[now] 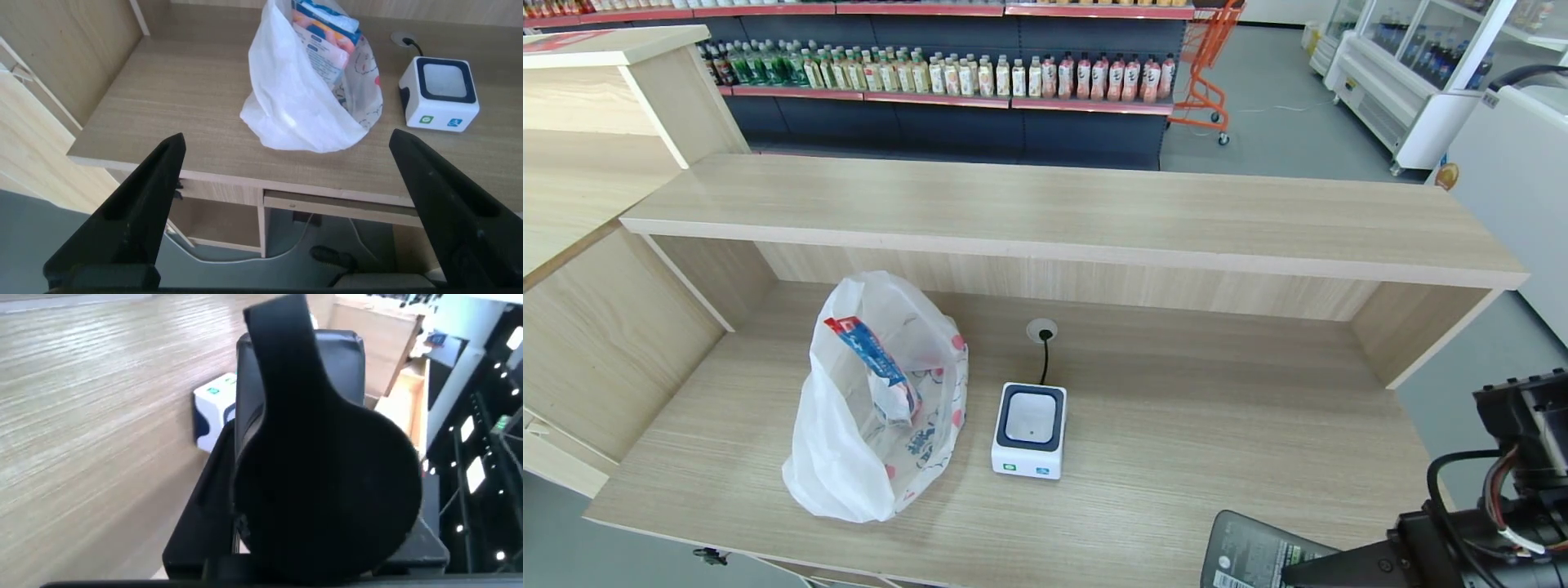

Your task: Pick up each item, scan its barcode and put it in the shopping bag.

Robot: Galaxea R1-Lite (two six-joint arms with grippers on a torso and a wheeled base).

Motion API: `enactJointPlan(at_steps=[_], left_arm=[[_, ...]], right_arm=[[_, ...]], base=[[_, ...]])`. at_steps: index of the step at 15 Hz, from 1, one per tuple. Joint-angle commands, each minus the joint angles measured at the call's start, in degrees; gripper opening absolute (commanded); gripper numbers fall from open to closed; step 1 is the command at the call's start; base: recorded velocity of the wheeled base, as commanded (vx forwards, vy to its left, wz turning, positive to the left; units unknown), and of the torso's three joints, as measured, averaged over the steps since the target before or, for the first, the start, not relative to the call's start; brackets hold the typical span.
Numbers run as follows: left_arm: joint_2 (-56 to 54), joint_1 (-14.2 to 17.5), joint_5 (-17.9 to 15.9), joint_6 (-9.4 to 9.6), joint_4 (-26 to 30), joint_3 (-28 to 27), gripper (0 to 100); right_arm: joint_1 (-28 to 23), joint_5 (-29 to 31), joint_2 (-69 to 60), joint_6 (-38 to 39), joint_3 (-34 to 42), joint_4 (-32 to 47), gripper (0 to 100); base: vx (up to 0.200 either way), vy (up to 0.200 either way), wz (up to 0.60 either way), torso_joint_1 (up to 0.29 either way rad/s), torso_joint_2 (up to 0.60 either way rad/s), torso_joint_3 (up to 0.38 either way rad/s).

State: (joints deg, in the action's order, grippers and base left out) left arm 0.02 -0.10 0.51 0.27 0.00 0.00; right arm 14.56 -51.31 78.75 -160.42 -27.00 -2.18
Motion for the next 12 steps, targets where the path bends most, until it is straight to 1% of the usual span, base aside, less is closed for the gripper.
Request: enactJointPlan(at_steps=[1,3,8,12], left_arm=[[-0.02,0.01,0.02,0.0,0.0,0.0,100],[-0.02,0.01,0.02,0.0,0.0,0.0,100],[-0.02,0.01,0.02,0.0,0.0,0.0,100],[-0.02,0.01,0.02,0.0,0.0,0.0,100]], right_arm=[[4.87,-1.6,0.09,-4.03,-0.95,-0.72,0],[8.3,-2.04,0.0,-3.68,-2.7,-3.62,0],[14.01,-2.04,1.49,-3.24,-7.63,-8.1,0],[17.7,-2.04,7.47,1.51,-7.89,-20.85,0]], base=[[0.0,0.0,0.0,0.0,0.0,0.0],[0.0,0.0,0.0,0.0,0.0,0.0],[0.0,0.0,0.0,0.0,0.0,0.0],[0.0,0.0,0.0,0.0,0.0,0.0]])
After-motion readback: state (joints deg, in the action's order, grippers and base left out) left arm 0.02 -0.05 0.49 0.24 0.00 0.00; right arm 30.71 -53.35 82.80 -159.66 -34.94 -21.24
